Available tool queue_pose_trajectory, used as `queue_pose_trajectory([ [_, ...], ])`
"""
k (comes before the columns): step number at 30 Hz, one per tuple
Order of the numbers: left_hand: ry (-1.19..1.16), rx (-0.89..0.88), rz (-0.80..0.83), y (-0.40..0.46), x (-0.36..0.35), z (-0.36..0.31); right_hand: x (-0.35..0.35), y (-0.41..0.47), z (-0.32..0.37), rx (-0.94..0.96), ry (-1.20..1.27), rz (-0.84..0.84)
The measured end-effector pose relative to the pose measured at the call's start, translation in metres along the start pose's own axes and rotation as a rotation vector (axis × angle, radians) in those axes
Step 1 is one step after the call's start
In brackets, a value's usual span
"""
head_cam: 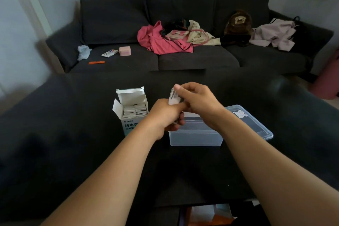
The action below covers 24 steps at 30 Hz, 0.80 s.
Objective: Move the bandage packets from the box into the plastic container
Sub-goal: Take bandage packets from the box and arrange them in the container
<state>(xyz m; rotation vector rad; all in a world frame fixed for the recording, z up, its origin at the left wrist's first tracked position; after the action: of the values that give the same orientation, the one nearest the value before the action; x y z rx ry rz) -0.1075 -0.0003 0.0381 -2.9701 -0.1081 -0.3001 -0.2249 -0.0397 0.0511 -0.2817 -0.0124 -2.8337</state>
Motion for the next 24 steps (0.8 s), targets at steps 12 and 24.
queue_pose_trajectory([
  [12,0.507,-0.278,-0.333,0.006,-0.008,-0.003,-0.018,-0.009,0.004,-0.012,0.057,-0.063],
  [24,0.287,-0.163,-0.272,0.012,-0.009,0.0,-0.007,-0.01,0.005,0.117,-0.011,-0.049],
])
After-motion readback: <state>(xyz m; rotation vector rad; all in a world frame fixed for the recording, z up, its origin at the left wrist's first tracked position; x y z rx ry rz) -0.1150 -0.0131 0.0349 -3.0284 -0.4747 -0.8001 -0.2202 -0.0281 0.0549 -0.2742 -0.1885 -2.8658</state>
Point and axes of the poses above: each hand's wrist, its own y-axis towards the middle knuckle, its own x-axis out of the back of the hand, z = x × y, the point moved 2 cm from there along y, towards the middle knuckle, and after that the axes turned 4 degrees about -x, right-handed, at the moved point
